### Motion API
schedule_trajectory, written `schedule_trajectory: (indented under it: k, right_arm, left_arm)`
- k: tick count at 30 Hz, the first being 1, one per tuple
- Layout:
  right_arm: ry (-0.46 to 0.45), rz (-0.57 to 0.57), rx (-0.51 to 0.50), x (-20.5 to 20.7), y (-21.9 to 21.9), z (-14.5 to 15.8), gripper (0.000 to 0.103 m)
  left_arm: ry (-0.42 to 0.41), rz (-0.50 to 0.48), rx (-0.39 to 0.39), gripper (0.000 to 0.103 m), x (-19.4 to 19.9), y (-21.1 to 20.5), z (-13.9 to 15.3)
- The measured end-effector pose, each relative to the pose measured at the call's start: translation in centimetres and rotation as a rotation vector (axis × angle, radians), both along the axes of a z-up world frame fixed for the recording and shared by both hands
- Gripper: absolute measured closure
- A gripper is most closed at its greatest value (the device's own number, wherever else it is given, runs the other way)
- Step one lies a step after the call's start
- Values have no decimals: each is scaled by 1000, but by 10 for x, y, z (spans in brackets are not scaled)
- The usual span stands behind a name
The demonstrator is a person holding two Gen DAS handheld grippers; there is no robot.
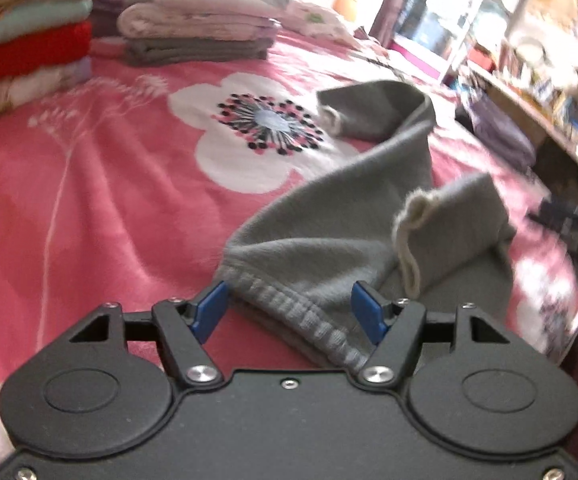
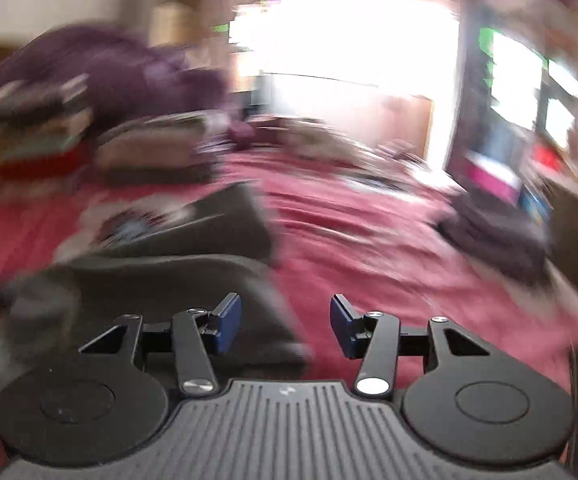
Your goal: Fold clothes
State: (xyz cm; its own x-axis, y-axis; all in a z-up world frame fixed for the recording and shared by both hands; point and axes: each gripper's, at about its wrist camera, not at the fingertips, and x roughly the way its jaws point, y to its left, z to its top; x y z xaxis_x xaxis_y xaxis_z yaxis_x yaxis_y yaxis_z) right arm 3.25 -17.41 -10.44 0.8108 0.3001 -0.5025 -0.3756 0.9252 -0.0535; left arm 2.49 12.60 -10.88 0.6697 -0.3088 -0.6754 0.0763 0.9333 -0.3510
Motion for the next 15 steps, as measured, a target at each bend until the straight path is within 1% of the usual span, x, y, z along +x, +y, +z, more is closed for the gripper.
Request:
schedule_trajectory:
  k: [3,4,7,9,10,12,14,15]
  right_arm:
    - [-84,130,-181,-7,27,9,52]
    - [-112,174,-242,-10,36,12,52]
    - [-143,272,-417,-10,76,-3,48]
    - [-152,331,-515,-9,98,-15,45]
    - [-158,342,-546,-11,105,-18,41]
    - [-175,339,-584,-6,114,-24,40]
    - [-161,319,-546,-2,117,-20,41]
    - [-144,313,-515,3,116,-17,46]
  left_arm:
    - [37,-5,-107,35,-1,3,-6]
    - [51,-4,-127,35,-1,2,-8]
    - [109,8,-188,35,1,-3,-19]
    - [115,27,-228,34,0,-4,-23]
    - [117,37,-247,34,0,-4,-24]
    - [113,70,-277,34,-1,-2,-26]
    - [98,104,-297,35,-1,0,-26]
    - [79,110,-283,38,-1,-1,-23]
